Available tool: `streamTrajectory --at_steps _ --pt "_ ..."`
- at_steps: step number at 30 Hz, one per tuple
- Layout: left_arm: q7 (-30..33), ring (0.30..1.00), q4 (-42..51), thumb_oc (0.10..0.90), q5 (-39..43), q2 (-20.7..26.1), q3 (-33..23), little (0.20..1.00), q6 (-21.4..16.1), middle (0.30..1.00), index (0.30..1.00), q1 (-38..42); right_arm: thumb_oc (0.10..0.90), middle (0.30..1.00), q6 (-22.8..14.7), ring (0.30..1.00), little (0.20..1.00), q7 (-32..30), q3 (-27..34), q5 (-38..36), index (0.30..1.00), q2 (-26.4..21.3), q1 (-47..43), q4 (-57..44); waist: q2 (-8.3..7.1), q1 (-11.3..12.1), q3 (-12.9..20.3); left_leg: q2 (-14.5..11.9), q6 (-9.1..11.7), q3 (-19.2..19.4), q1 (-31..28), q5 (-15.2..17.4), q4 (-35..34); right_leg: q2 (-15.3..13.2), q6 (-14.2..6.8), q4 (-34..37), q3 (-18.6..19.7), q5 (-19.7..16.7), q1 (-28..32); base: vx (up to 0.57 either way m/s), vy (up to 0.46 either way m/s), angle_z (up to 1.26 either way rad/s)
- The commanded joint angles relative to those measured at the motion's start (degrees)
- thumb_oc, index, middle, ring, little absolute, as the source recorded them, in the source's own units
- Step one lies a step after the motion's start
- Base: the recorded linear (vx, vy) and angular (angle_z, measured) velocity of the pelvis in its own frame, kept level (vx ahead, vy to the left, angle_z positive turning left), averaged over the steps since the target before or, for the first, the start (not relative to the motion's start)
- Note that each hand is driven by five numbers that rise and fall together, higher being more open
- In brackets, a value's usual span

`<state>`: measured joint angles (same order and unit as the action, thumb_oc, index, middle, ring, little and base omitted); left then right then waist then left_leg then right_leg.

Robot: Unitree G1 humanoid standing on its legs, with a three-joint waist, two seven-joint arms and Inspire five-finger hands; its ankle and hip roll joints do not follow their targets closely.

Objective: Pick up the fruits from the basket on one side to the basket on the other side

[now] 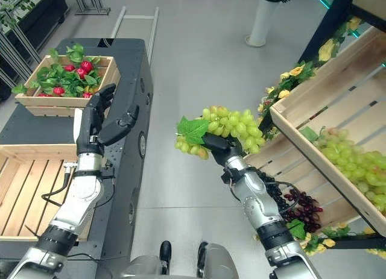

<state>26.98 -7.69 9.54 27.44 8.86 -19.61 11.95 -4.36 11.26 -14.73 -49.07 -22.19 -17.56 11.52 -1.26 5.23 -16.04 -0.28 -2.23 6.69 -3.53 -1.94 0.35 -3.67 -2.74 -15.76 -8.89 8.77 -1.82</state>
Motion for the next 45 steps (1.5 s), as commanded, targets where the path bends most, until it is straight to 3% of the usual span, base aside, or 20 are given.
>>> streamTrajectory --at_steps 1,5,8,9,10,12,14,17,21,23,24,25,27,28,29,32,39,45 --pt "3.79 0.9 1.05 0.8 2.1 -0.14 -0.24 0.9 -4.01 0.9 0.9 3.9 0.4 0.3 -5.82 0.3 0.3 4.45 -1.47 2.94 0.3 0.61 -6.35 -5.53 -1.36 -0.04 7.73 4.37 2.04 -6.07 4.52 3.37 4.01 1.52 -1.18 13.96 2.66 -6.34 8.86 -0.08 -0.04 -0.22" --pt "4.62 0.9 -0.28 0.8 1.59 -3.23 1.83 0.9 -1.75 0.9 0.9 6.68 0.4 0.3 -3.49 0.3 0.3 4.25 -1.83 5.12 0.3 0.41 -8.64 -5.55 -1.47 -0.47 8.42 5.6 1.95 -8.35 4.46 2.22 1.2 2.61 -0.09 17.12 3.87 -6.88 9.55 -0.08 -0.005 -0.03" --pt "2.96 0.9 0.96 0.8 4.8 -4.89 1.36 0.9 -1.75 0.9 0.9 4.52 0.4 0.3 -1.48 0.3 0.3 5.57 -2.19 4.73 0.3 -1.77 -8.18 -7.27 -2.56 -1.13 8.44 6.19 2.25 -9.66 5.24 5.79 9.34 1.46 0.72 16.62 4.68 -7.5 8.37 -0.06 0.095 -0.04" --pt "3.13 0.9 2.12 0.8 3.55 -5.51 1.24 0.9 -2.13 0.9 0.9 2.72 0.4 0.3 -1.27 0.3 0.3 8.15 -2.39 4.58 0.3 -2.21 -7.5 -7.13 -3.54 -1.22 8.02 5.6 2.56 -10.52 6.03 7.04 14.08 0.67 0.85 16.83 5.37 -8.56 8.15 -0.07 0.186 -0.15" --pt "3.19 0.9 2.37 0.8 3.27 -5.53 1.24 0.9 -2.31 0.9 0.9 2.23 0.4 0.3 -1.27 0.3 0.3 9.11 -2.49 4.69 0.3 -2.21 -7.29 -6.79 -3.75 -1.19 7.94 5.26 2.56 -10.98 5.95 7.29 14.66 0.53 0.9 16.8 5.56 -8.85 8.06 -0.04 0.246 -0.45" --pt "4.09 0.9 3.13 0.8 3.08 -5.16 0.97 0.9 -1.75 0.9 0.9 1.8 0.4 0.3 -0.51 0.3 0.3 10.42 -3.44 5.88 0.3 -2.4 -7.02 -7.43 -3.52 -1.12 7.94 3.2 2.74 -13.95 4.64 6.93 11.61 0.55 0.74 15.35 6.94 -8.37 7.7 -0.01 0.243 -0.6" --pt "5.04 0.9 3.33 0.8 3.22 -4.2 0.85 0.9 -1.76 0.9 0.9 3.01 0.4 0.3 0.98 0.3 0.3 9.99 -4.51 6.55 0.3 -3.89 -7.63 -9.8 -2.61 -1.03 7.65 0.95 3.87 -17.44 3.44 4.43 5.93 0.3 0.11 13.95 7.85 -7.09 7.4 -0.05 0.245 -0.52" --pt "5.46 0.9 1.0 0.8 3.19 -3.6 2.08 0.9 -1.68 0.9 0.9 6.06 0.4 0.3 1.07 0.3 0.3 9.08 -4.49 3.6 0.3 -4.58 -7.29 -11.38 -1.69 -2.37 7.37 0.0 4.35 -17.2 1.81 3.02 0.61 -1.26 -1.69 12.82 6.97 -6.89 6.25 -0.08 0.26 -0.22" --pt "8.18 0.9 0.41 0.8 0.69 -2.92 2.77 0.9 0.79 0.9 0.9 7.34 0.4 0.3 2.2 0.3 0.3 10.5 -3.34 2.86 0.3 -4.23 -5.72 -14.74 -1.33 -4.75 6.78 1.82 3.53 -15.42 -0.88 3.11 -3.31 -3.96 -5.37 16.78 7.72 -13.22 3.55 -0.1 0.225 -0.2" --pt "8.75 0.9 0.73 0.8 1.04 -1.89 2.13 0.9 1.3 0.9 0.9 6.84 0.4 0.3 2.02 0.3 0.3 12.33 -3.28 3.85 0.3 -3.13 -5.32 -14.69 -0.68 -4.71 6.45 1.66 2.84 -13.57 -1.5 3.05 -4.32 -4.02 -5.8 14.91 5.94 -12.77 1.87 -0.18 0.161 -0.68" --pt "9.5 0.9 0.92 0.8 1.32 -1.43 1.42 0.9 1.74 0.9 0.9 6.18 0.4 0.3 2.13 0.3 0.3 13.83 -3.45 4.62 0.3 -2.33 -5.32 -14.42 -0.43 -3.69 6.38 1.36 2.52 -10.89 -1.21 2.74 -3.83 -4.67 -6.06 9.11 1.72 -11.79 1.12 -0.23 0.121 -0.67" --pt "9.76 0.9 0.89 0.8 1.65 -0.88 0.54 0.9 1.5 0.9 0.9 5.58 0.4 0.3 2.07 0.3 0.3 15.21 -3.63 5.43 0.3 -2.01 -5.4 -14.01 0.07 -2.97 6.51 0.78 2.29 -9.45 -0.51 2.14 -3.27 -4.86 -5.6 5.93 -0.86 -10.9 1.3 -0.24 0.111 -0.88" --pt "9.74 0.9 1.27 0.8 2.64 -0.04 -0.96 0.9 1.04 0.9 0.9 4.29 0.4 0.3 0.19 0.3 0.3 17.6 -4.47 7.4 0.3 -2.86 -4.38 -13.58 -0.16 -1.61 6.77 0.5 1.91 -7.72 1.03 1.87 -1.55 -4.3 -4.39 1.6 -1.38 -7.75 1.88 -0.17 0.018 -1.17" --pt "9.58 0.9 1.3 0.8 2.74 -0.04 -1.08 0.9 1.04 0.9 0.9 4.19 0.4 0.3 -0.02 0.3 0.3 17.89 -4.52 7.75 0.3 -2.96 -4.14 -13.64 -0.4 -1.45 6.88 0.61 2.05 -7.69 1.38 1.91 -1.06 -4.17 -4.13 2.99 -1.45 -7.32 2.48 -0.15 -0.14 -1.0" --pt "9.51 0.9 0.9 0.8 3.91 -0.59 -1.43 0.9 0.87 0.9 0.9 3.86 0.4 0.3 -0.82 0.3 0.3 18.63 -5.17 8.37 0.3 -3.27 -3.7 -13.34 -1.7 -0.47 7.67 0.63 3.12 -6.77 3.14 1.9 0.45 -4.08 -3.63 11.34 -2.23 -7.35 6.38 -0.1 -0.151 -0.5" --pt "9.39 0.9 -0.99 0.8 7.81 -2.5 -1.43 0.9 0.13 0.9 0.9 4.61 0.4 0.3 -0.18 0.3 0.3 17.84 -6.47 9.81 0.3 -3.03 -7.37 -12.51 -2.35 -0.2 7.78 -0.03 4.71 -6.17 3.94 1.78 1.46 -3.12 -3.33 16.95 -0.64 -8.94 8.58 -0.1 -0.108 -0.55" --pt "11.17 0.9 -1.32 0.8 6.38 -5.59 -1.04 0.9 0.65 0.9 0.9 4.22 0.4 0.3 4.49 0.3 0.3 20.46 -5.84 7.25 0.3 -5.28 -9.57 -18.51 -2.36 -1.58 9.09 -0.65 5.13 -6.15 1.63 2.23 -0.3 -1.78 -1.9 20.32 -0.01 -9.48 9.76 -0.03 0.003 -0.11" --pt "10.84 0.9 -1.73 0.8 4.8 -5.21 -0.87 0.9 1.33 0.9 0.9 3.66 0.4 0.3 3.08 0.3 0.3 20.49 -4.03 7.03 0.3 -5.93 -7.8 -23.4 -1.91 -2.96 9.69 -0.97 4.81 -5.88 -0.71 2.48 -1.95 -1.72 -2.15 20.0 0.49 -9.72 9.93 0.02 0.024 0.03"
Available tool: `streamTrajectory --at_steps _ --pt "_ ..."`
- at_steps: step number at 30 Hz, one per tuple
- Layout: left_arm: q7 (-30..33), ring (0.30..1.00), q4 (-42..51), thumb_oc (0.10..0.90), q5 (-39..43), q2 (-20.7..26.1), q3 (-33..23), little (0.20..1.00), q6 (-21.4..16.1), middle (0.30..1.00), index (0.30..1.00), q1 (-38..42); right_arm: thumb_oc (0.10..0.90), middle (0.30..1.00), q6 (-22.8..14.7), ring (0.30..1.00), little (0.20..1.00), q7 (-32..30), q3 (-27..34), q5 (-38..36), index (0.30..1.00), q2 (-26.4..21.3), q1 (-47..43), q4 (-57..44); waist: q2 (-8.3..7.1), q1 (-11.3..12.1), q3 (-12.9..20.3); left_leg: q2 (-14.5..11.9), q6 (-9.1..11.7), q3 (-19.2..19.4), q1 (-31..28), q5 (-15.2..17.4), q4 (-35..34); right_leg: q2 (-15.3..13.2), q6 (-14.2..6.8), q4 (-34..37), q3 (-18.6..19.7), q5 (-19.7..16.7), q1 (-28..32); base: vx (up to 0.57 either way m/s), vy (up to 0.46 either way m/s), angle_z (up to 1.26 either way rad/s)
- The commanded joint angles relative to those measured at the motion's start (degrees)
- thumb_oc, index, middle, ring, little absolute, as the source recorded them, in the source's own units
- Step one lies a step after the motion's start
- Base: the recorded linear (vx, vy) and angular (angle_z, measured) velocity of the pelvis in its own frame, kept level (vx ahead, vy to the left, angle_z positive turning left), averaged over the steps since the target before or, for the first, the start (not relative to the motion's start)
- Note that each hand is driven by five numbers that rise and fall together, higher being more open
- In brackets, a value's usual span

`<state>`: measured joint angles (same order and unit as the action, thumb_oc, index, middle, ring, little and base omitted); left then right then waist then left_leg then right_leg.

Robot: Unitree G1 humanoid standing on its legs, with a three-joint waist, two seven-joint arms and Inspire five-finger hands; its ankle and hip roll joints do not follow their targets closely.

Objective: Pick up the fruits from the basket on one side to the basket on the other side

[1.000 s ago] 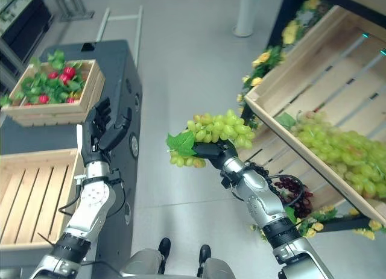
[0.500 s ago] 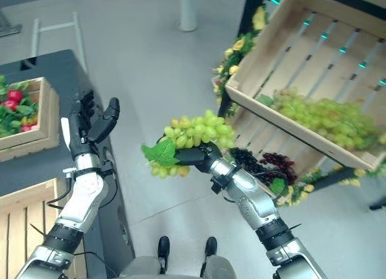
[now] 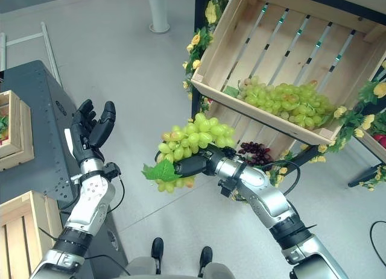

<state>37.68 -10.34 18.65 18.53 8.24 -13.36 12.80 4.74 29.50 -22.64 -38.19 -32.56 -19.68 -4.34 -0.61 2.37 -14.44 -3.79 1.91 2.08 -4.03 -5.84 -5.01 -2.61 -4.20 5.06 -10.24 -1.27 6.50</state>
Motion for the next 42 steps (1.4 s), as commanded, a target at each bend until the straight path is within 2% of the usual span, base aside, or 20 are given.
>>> streamTrajectory --at_steps 1,9,16,20,24,29,34,37,42 --pt "0.14 0.9 0.72 0.8 -4.34 3.86 -0.21 0.9 -4.74 0.9 0.9 3.09 0.4 0.3 -6.74 0.3 0.3 2.01 4.17 -4.03 0.3 4.13 -5.84 -8.06 -2.5 -0.31 8.15 2.53 0.66 -1.24 -0.52 6.3 2.99 -2.77 -0.81 -0.77 1.94 0.26 1.62 0.0 0.0 0.0" --pt "-1.79 0.9 -1.14 0.8 -4.1 3.84 -0.65 0.9 -4.6 0.9 0.9 2.47 0.4 0.3 -7.41 0.3 0.3 1.25 10.05 -9.8 0.3 1.99 -6.18 -14.3 -2.58 -2.28 8.65 2.11 0.42 0.66 -2.07 6.54 1.49 -2.92 -1.37 -0.38 3.48 -0.78 0.84 -0.01 0.024 -0.05" --pt "-2.35 0.9 -4.18 0.8 -4.37 3.19 1.05 0.9 -4.94 0.9 0.9 4.21 0.4 0.3 -8.12 0.3 0.3 -5.32 14.53 -15.88 0.3 -0.38 -12.7 -12.0 -2.92 -3.24 9.45 1.94 0.47 1.95 -3.08 7.24 1.18 -2.87 -1.51 -0.06 4.19 -1.31 0.55 -0.01 0.038 -0.15" --pt "-2.91 0.9 -5.4 0.8 -3.92 3.04 1.65 0.9 -5.72 0.9 0.9 4.21 0.4 0.3 -9.3 0.3 0.3 -11.5 17.49 -14.68 0.3 -2.27 -15.87 -7.03 -3.26 -3.15 10.21 1.85 0.48 2.12 -3.53 7.6 1.08 -2.85 -1.62 -0.06 4.18 -1.47 0.56 0.01 0.033 -0.04" --pt "-3.28 0.9 -5.44 0.8 -3.87 3.13 1.5 0.9 -5.8 0.9 0.9 3.67 0.4 0.3 -9.61 0.3 0.3 -14.14 19.35 -13.47 0.3 -3.97 -16.92 -3.77 -3.51 -3.1 10.55 1.8 0.47 2.02 -3.86 7.77 0.98 -2.81 -1.6 -0.06 4.21 -1.5 0.71 0.0 0.0 0.0" --pt "-3.68 0.9 -5.97 0.8 -2.83 3.88 1.95 0.9 -6.25 0.9 0.9 3.69 0.4 0.3 -8.94 0.3 0.3 -17.54 20.41 -15.95 0.3 -7.66 -20.7 3.74 -3.94 -2.47 10.8 1.7 0.64 1.57 -4.28 7.87 0.86 -2.87 -1.66 -0.06 3.6 -1.44 1.29 0.0 0.0 0.0" --pt "-4.04 0.9 -5.94 0.8 -1.67 4.56 3.46 0.9 -5.96 0.9 0.9 4.27 0.4 0.3 -7.78 0.3 0.3 -23.12 18.86 -14.22 0.3 -12.32 -27.39 12.75 -4.35 -1.31 10.96 1.56 1.0 0.89 -4.54 7.9 0.73 -2.98 -1.53 -0.06 2.62 -1.24 1.88 0.0 0.005 0.01" --pt "-4.59 0.9 -5.73 0.8 -0.84 5.03 4.49 0.9 -6.24 0.9 0.9 4.31 0.4 0.3 -4.61 0.3 0.3 -24.39 16.12 -14.29 0.3 -16.25 -32.87 21.79 -4.78 -0.38 11.04 1.53 1.25 0.44 -4.64 7.79 0.56 -3.01 -1.38 -0.06 1.86 -1.07 2.28 0.0 0.026 0.12" --pt "-4.74 0.9 -4.85 0.8 -1.0 5.45 5.56 0.9 -6.15 0.9 0.9 4.33 0.4 0.3 -2.63 0.3 0.3 -25.57 12.26 -13.97 0.3 -18.05 -37.17 31.1 -5.12 0.64 11.12 1.4 1.42 -0.18 -4.9 8.06 0.24 -2.87 -1.19 -0.06 1.33 -0.52 2.73 0.0 0.004 0.02"
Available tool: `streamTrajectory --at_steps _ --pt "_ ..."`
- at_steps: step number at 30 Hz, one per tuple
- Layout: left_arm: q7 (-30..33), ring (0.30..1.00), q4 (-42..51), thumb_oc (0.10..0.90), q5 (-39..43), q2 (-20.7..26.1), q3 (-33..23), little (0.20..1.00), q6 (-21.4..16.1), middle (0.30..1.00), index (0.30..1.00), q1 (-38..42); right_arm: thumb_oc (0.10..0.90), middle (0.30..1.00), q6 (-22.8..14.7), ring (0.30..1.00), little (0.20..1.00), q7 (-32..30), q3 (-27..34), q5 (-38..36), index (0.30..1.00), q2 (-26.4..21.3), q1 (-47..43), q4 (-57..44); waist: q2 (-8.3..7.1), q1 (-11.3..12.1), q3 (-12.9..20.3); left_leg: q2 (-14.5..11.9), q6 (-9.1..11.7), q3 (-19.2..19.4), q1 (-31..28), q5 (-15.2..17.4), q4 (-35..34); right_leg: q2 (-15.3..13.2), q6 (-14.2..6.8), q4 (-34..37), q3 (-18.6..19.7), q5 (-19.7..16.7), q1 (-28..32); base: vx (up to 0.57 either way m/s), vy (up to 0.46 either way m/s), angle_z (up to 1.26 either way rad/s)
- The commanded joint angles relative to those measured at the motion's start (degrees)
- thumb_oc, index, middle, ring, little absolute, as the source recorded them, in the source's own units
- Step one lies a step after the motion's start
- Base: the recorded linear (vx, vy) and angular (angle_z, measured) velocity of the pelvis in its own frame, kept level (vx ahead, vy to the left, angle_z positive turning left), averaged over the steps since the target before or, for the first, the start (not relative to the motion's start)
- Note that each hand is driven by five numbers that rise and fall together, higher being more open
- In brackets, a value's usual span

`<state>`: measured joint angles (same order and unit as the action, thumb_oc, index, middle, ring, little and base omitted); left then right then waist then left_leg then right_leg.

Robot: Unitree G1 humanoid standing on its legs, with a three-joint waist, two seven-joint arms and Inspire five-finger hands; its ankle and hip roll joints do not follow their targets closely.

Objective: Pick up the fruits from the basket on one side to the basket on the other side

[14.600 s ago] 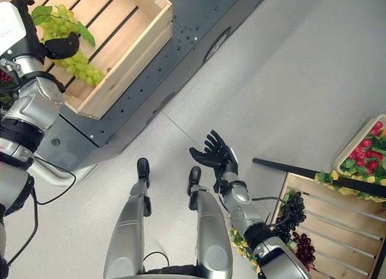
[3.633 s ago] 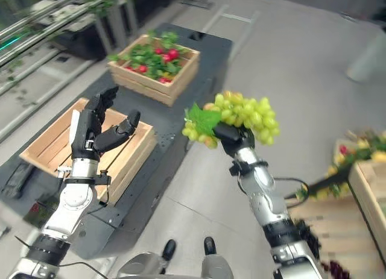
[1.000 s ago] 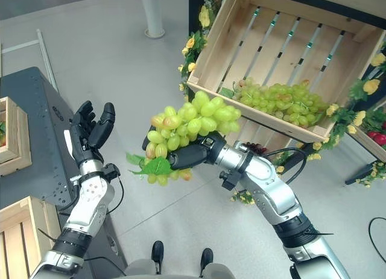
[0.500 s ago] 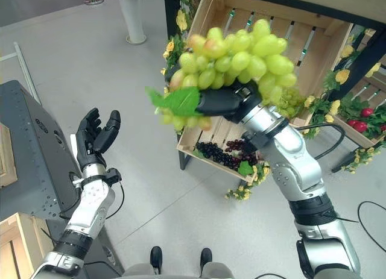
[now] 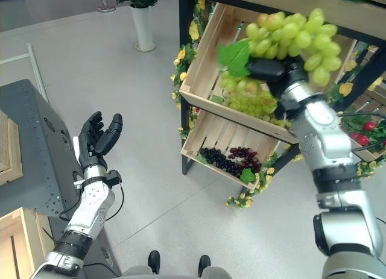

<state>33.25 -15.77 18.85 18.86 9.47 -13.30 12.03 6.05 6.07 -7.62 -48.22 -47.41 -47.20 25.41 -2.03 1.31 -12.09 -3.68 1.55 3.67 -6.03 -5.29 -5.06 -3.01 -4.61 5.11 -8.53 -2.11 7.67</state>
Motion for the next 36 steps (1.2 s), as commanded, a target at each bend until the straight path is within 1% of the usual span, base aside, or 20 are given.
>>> streamTrajectory --at_steps 1,5,7,9,11,14,16,20,23,24,26,28,31,32,36 --pt "-0.36 0.9 0.76 0.8 -1.22 5.22 4.66 0.9 -6.25 0.9 0.9 5.1 0.4 0.3 -3.76 0.3 0.3 -2.73 -3.52 -4.36 0.3 -3.36 -10.54 3.08 -3.76 1.94 8.67 1.3 1.75 -1.89 -2.9 7.45 0.24 -2.45 -0.71 -0.11 -0.51 0.31 1.6 -0.03 0.005 0.03" --pt "-0.12 0.9 1.09 0.8 -0.8 5.85 5.58 0.9 -6.0 0.9 0.9 5.7 0.4 0.3 -2.38 0.3 0.3 -4.66 -5.29 -6.16 0.3 -3.06 -13.59 10.19 -3.75 2.8 8.23 1.26 1.8 -2.14 -3.02 7.32 0.21 -2.45 -0.5 -0.11 -1.09 0.31 1.97 -0.03 0.002 0.03" --pt "0.23 0.9 1.2 0.8 -0.3 6.19 6.05 0.9 -5.63 0.9 0.9 6.2 0.4 0.3 0.46 0.3 0.3 -6.36 -6.22 -8.42 0.3 -2.43 -16.3 14.91 -3.68 3.23 8.15 1.33 1.84 -2.32 -3.03 7.28 0.17 -2.45 -0.36 -0.11 -1.32 0.31 2.02 -0.03 0.007 0.06" --pt "0.22 0.9 1.08 0.8 -0.02 6.24 6.3 0.9 -5.66 0.9 0.9 6.44 0.4 0.3 1.7 0.3 0.3 -6.84 -6.85 -8.36 0.3 -2.17 -17.66 17.46 -3.61 3.41 8.08 1.35 1.85 -2.36 -3.06 7.21 0.16 -2.48 -0.3 -0.11 -1.45 0.25 2.03 -0.02 0.017 0.09" --pt "0.4 0.9 1.17 0.8 0.2 6.13 6.53 0.9 -5.61 0.9 0.9 6.54 0.4 0.3 2.13 0.3 0.3 -7.91 -7.52 -9.37 0.3 -1.63 -18.81 19.39 -3.47 3.54 8.06 1.38 1.86 -2.48 -3.08 7.16 0.13 -2.46 -0.2 -0.11 -1.45 0.29 2.07 -0.01 0.024 0.07" --pt "0.59 0.9 0.65 0.8 0.39 5.98 6.93 0.9 -6.03 0.9 0.9 6.61 0.4 0.3 3.47 0.3 0.3 -7.83 -7.19 -9.32 0.3 -0.35 -19.52 21.83 -3.25 3.77 7.96 1.42 1.84 -2.51 -3.29 7.17 0.15 -2.44 -0.06 -0.11 -1.48 0.31 2.31 0.01 0.028 0.05" --pt "0.87 0.9 0.72 0.8 0.23 5.69 7.25 0.9 -5.73 0.9 0.9 6.61 0.4 0.3 3.81 0.3 0.3 -8.34 -7.55 -10.21 0.3 0.91 -19.9 23.63 -3.04 4.16 7.84 1.44 1.8 -2.71 -3.36 7.08 0.13 -2.52 0.04 -0.11 -1.61 0.34 2.48 0.0 0.0 0.0" --pt "0.87 0.9 0.42 0.8 0.73 5.99 7.52 0.9 -5.7 0.9 0.9 6.44 0.4 0.3 4.5 0.3 0.3 -7.85 -6.63 -10.54 0.3 1.77 -19.96 27.01 -2.83 4.74 7.76 1.42 1.8 -2.99 -3.56 7.1 0.1 -2.67 0.07 -0.11 -2.02 0.47 2.87 0.0 0.0 0.0" --pt "0.65 0.9 0.6 0.8 0.89 6.2 7.65 0.9 -5.49 0.9 0.9 6.36 0.4 0.3 6.13 0.3 0.3 -7.15 -6.48 -10.48 0.3 1.89 -20.47 29.55 -2.71 5.14 7.7 1.43 1.81 -3.23 -3.47 7.04 0.06 -2.78 0.07 -0.11 -2.3 0.47 2.9 0.02 0.008 0.03" --pt "0.65 0.9 0.56 0.8 0.87 6.28 7.75 0.9 -5.47 0.9 0.9 6.29 0.4 0.3 7.49 0.3 0.3 -6.13 -6.61 -10.5 0.3 1.93 -20.65 30.68 -2.69 5.22 7.69 1.44 1.82 -3.32 -3.44 7.03 0.06 -2.78 0.08 -0.11 -2.32 0.47 2.88 0.0 0.0 0.0" --pt "0.41 0.9 0.67 0.8 1.04 6.56 7.69 0.9 -5.33 0.9 0.9 6.12 0.4 0.3 12.95 0.3 0.3 -0.33 -7.05 -8.38 0.3 1.7 -20.87 33.03 -2.72 5.42 7.6 1.4 1.85 -3.34 -3.31 6.98 0.06 -2.82 0.1 -0.11 -2.54 0.49 2.8 0.0 0.0 0.0" --pt "0.47 0.9 0.66 0.8 1.05 6.58 7.67 0.9 -5.19 0.9 0.9 6.1 0.4 0.3 16.11 0.3 0.3 4.77 -8.88 -6.61 0.3 1.49 -20.91 34.36 -2.86 5.51 7.46 1.41 1.83 -3.35 -3.11 6.82 0.06 -2.86 0.11 -0.11 -2.61 0.4 2.67 0.0 0.0 0.0" --pt "0.32 0.9 0.71 0.8 1.27 6.95 7.72 0.9 -5.01 0.9 0.9 6.01 0.4 0.3 16.84 0.3 0.3 6.2 -9.7 -7.42 0.3 1.26 -20.46 34.98 -3.05 5.5 7.36 1.38 1.81 -3.28 -3.06 6.73 0.06 -2.86 0.14 -0.11 -2.76 0.35 2.68 0.0 0.0 0.0" --pt "0.08 0.9 0.62 0.8 1.34 7.14 7.66 0.9 -4.86 0.9 0.9 6.12 0.4 0.3 17.75 0.3 0.3 6.83 -9.65 -7.13 0.3 1.04 -20.57 35.43 -3.16 5.45 7.39 1.37 1.79 -3.17 -3.07 6.76 0.06 -2.83 0.1 -0.11 -2.68 0.35 2.67 0.0 0.0 0.0" --pt "0.4 0.9 1.06 0.8 1.2 7.22 8.17 0.9 -4.78 0.9 0.9 6.12 0.4 0.3 17.18 0.3 0.3 4.93 -9.81 -9.24 0.3 0.76 -22.28 36.78 -3.23 5.53 7.3 1.32 1.75 -3.01 -3.05 6.81 0.06 -2.74 0.12 -0.11 -2.55 0.31 2.57 0.0 0.0 0.0"
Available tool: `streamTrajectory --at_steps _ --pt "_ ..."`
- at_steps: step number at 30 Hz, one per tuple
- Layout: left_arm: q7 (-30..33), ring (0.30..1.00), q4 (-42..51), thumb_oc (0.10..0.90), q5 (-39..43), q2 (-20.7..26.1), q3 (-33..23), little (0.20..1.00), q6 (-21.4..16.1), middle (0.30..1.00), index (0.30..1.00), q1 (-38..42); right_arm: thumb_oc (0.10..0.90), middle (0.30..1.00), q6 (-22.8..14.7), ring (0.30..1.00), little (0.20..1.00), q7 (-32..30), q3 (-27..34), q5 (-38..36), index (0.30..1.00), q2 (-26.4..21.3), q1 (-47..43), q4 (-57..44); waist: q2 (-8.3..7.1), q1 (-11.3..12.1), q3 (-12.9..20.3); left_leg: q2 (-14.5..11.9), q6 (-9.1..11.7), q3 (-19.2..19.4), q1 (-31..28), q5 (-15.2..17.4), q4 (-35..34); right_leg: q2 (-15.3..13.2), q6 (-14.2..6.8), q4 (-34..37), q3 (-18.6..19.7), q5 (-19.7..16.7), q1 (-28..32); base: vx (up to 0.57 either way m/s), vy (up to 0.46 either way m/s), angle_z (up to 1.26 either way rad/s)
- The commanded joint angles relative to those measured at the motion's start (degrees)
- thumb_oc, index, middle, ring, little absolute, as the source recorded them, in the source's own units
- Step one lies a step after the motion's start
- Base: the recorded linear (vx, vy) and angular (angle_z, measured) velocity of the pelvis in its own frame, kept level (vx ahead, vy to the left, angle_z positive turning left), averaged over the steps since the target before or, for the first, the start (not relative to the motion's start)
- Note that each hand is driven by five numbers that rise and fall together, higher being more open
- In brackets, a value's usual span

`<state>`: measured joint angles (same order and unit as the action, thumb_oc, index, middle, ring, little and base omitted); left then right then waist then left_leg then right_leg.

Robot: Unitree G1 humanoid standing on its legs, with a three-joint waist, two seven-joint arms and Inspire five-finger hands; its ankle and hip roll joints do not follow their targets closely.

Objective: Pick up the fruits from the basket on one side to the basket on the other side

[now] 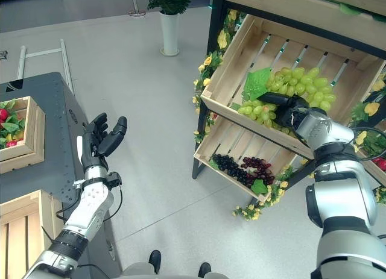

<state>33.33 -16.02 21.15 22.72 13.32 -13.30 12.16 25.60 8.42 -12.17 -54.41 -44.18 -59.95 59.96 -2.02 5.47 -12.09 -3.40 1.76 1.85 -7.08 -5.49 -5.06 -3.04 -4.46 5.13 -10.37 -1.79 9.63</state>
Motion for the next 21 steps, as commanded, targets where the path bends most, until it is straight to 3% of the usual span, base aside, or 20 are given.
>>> streamTrajectory --at_steps 1,2,4,5,13,21 --pt "0.41 0.9 1.36 0.8 -1.23 3.3 4.38 0.9 -4.71 0.9 0.9 5.99 0.4 0.3 -2.32 0.3 0.3 2.49 -5.25 -3.76 0.3 -2.43 -9.8 2.22 -3.25 1.34 7.29 1.04 1.52 -1.15 -2.03 7.04 0.06 -2.7 -0.02 -0.13 -0.69 -0.02 0.61 0.0 0.0 0.0" --pt "0.58 0.9 1.36 0.8 -1.23 3.28 4.57 0.9 -4.7 0.9 0.9 6.0 0.4 0.3 -2.01 0.3 0.3 1.98 -5.08 -4.7 0.3 -2.3 -10.28 1.96 -3.21 1.32 7.3 1.06 1.52 -1.14 -2.04 7.04 0.06 -2.63 0.01 -0.13 -0.57 -0.02 0.62 0.0 0.0 0.0" --pt "0.61 0.9 1.51 0.8 -1.19 3.28 4.66 0.9 -4.59 0.9 0.9 5.92 0.557 0.535 -1.99 0.535 0.535 0.51 -5.03 -6.35 0.535 -2.0 -10.64 1.56 -3.21 1.33 7.34 1.06 1.52 -1.15 -2.0 7.03 0.06 -2.58 0.07 -0.13 -0.46 -0.03 0.58 0.0 0.0 0.0" --pt "0.85 0.9 1.51 0.8 -1.2 3.26 4.9 0.9 -4.54 0.9 0.9 5.95 0.8 0.9 -2.18 0.9 0.9 -0.29 -4.93 -6.91 0.9 -1.81 -10.81 1.47 -3.19 1.29 7.37 1.04 1.52 -1.1 -1.99 7.03 0.06 -2.59 0.08 -0.13 -0.46 -0.03 0.57 0.0 0.0 0.0" --pt "1.79 0.9 1.7 0.8 -1.32 3.37 5.58 0.9 -4.51 0.9 0.9 5.76 0.8 0.9 -2.7 0.9 0.9 -8.9 -4.9 -8.15 0.9 -1.6 -13.13 0.59 -3.13 1.13 7.49 0.97 1.59 -0.81 -2.13 7.03 0.06 -2.51 0.13 -0.13 -0.18 -0.04 0.65 0.0 0.0 0.0" --pt "2.76 0.9 2.2 0.8 -1.55 3.32 6.25 0.9 -4.29 0.9 0.9 5.64 0.8 0.9 -2.25 0.9 0.9 -13.0 -6.0 -8.11 0.9 -1.01 -15.22 -0.28 -3.04 0.87 7.51 0.92 1.6 -0.67 -2.19 7.05 0.06 -2.46 0.18 -0.13 0.19 -0.07 0.61 0.0 0.0 0.0"
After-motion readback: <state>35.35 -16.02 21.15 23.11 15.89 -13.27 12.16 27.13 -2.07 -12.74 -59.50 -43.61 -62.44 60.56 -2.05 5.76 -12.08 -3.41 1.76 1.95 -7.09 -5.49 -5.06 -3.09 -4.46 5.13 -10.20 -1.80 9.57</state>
